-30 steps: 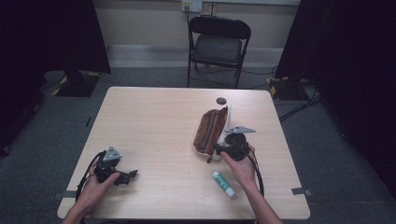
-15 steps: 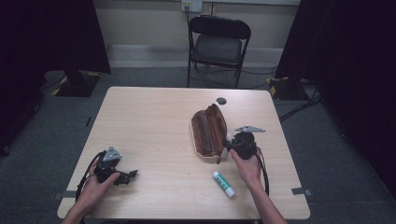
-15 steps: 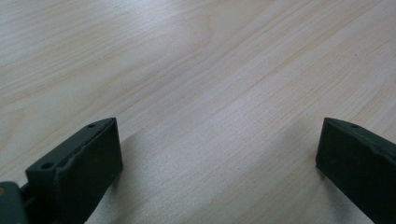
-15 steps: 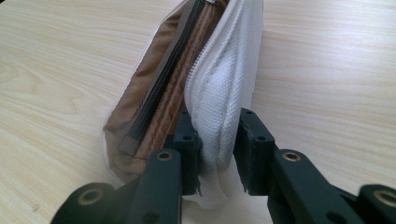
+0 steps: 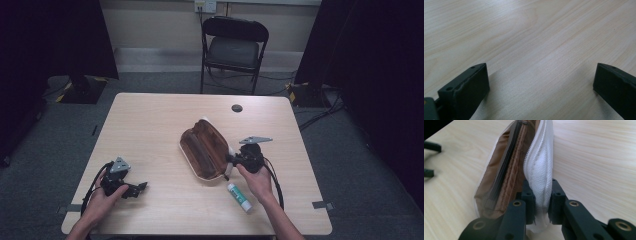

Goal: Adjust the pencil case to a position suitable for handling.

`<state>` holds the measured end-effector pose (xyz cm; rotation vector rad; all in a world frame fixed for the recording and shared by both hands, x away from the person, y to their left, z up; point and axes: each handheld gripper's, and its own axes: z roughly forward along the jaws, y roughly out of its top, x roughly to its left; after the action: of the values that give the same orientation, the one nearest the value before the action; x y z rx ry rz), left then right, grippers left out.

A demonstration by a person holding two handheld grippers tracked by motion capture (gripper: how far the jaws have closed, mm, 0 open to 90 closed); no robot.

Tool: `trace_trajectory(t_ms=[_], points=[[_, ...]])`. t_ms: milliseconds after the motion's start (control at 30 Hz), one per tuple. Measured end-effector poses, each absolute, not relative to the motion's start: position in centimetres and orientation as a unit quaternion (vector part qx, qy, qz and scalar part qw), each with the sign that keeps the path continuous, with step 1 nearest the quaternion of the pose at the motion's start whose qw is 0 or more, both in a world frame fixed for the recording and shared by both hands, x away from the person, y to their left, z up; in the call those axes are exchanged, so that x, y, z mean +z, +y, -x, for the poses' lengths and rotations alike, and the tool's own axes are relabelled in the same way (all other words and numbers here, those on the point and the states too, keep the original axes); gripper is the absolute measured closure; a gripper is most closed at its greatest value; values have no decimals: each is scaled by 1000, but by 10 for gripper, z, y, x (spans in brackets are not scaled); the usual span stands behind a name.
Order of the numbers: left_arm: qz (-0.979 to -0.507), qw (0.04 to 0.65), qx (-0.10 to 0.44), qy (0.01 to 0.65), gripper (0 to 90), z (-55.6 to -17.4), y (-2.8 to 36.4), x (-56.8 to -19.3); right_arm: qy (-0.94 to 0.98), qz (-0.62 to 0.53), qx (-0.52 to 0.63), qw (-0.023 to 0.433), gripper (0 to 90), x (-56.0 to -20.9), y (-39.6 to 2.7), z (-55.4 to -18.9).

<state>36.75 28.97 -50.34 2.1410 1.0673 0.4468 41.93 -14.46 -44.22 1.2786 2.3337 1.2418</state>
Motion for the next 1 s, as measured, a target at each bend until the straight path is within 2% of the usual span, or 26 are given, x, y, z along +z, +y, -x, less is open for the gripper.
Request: trace_trajectory(t_ms=[267,400,767,867,1000], points=[[-825,347,172,411,0,-368,290,-503,826,-359,430,58,788,-442,-126,-414],[-825,347,172,412,0,-367,290,-503,835,-337,432,50,780,-442,-120,-412],[-825,347,172,412,0,-367,290,-503,826,-354,432,73,575,-442,-127,-406],[-825,346,171,412,0,-367,290,-503,823,-363,428,82,549,-442,-129,-405],[-825,347,171,412,0,-367,290,-503,825,-366,424,78,563,-445,-129,-403]])
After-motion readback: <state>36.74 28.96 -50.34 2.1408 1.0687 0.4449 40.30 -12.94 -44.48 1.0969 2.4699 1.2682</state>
